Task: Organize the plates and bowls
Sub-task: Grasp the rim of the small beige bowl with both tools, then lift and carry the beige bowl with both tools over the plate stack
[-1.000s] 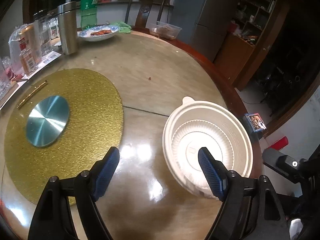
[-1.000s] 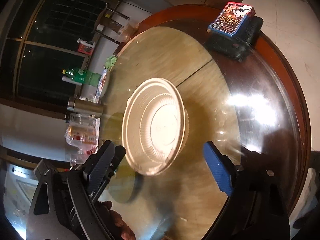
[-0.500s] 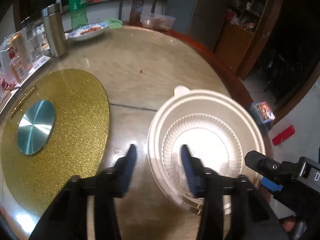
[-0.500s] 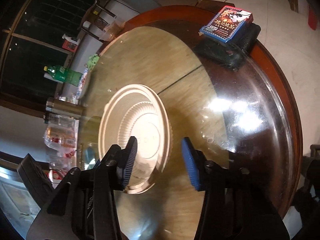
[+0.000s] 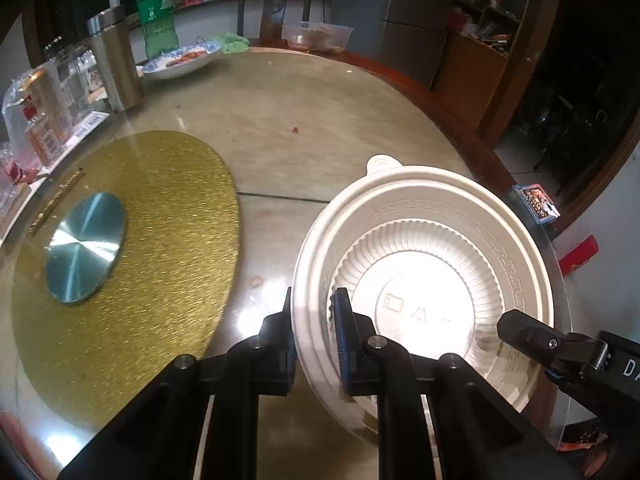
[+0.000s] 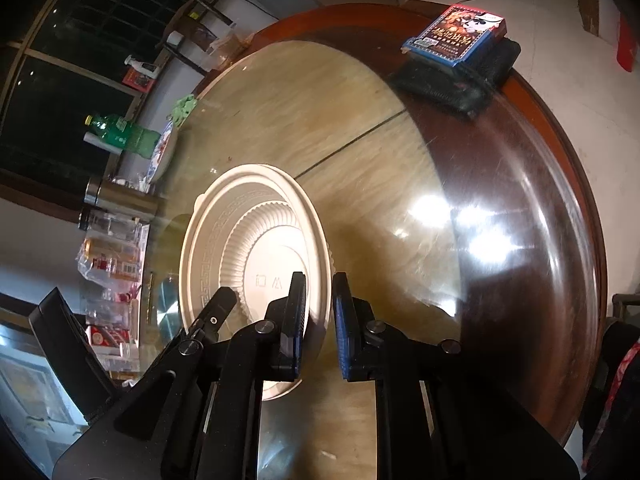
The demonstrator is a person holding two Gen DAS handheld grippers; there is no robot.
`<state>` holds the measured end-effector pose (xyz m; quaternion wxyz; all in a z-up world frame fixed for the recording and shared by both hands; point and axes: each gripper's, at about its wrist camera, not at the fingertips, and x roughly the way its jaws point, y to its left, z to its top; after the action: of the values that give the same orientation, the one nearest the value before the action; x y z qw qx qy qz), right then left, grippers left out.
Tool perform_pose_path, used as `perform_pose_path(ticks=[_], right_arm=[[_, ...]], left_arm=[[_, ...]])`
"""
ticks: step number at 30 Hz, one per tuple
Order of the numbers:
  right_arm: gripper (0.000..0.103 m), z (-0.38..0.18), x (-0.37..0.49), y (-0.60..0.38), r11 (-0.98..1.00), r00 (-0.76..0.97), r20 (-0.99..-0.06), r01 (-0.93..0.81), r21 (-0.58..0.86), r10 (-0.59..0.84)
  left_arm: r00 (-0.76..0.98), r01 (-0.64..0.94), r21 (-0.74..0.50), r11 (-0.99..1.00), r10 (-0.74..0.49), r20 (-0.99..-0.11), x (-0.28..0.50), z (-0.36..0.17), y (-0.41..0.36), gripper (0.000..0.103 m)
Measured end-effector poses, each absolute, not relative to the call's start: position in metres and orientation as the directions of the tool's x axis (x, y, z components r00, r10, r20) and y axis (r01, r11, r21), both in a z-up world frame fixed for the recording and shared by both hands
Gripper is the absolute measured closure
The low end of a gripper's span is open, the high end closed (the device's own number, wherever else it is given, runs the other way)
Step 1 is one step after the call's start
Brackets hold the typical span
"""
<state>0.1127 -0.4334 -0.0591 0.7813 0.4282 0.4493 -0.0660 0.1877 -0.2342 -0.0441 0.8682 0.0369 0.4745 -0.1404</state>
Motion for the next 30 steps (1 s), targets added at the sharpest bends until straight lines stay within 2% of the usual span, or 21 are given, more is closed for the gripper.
perform_pose_path(ticks=[30], right_arm=[[0.09, -0.04, 0.074, -0.311, 0.712, 0.562, -0.722, 0.302, 0.633, 0.403]], left_arm=[[0.589, 0.134, -0.04, 0.99, -0.112, -0.8, 0.12, -0.025, -0.121, 0.088]])
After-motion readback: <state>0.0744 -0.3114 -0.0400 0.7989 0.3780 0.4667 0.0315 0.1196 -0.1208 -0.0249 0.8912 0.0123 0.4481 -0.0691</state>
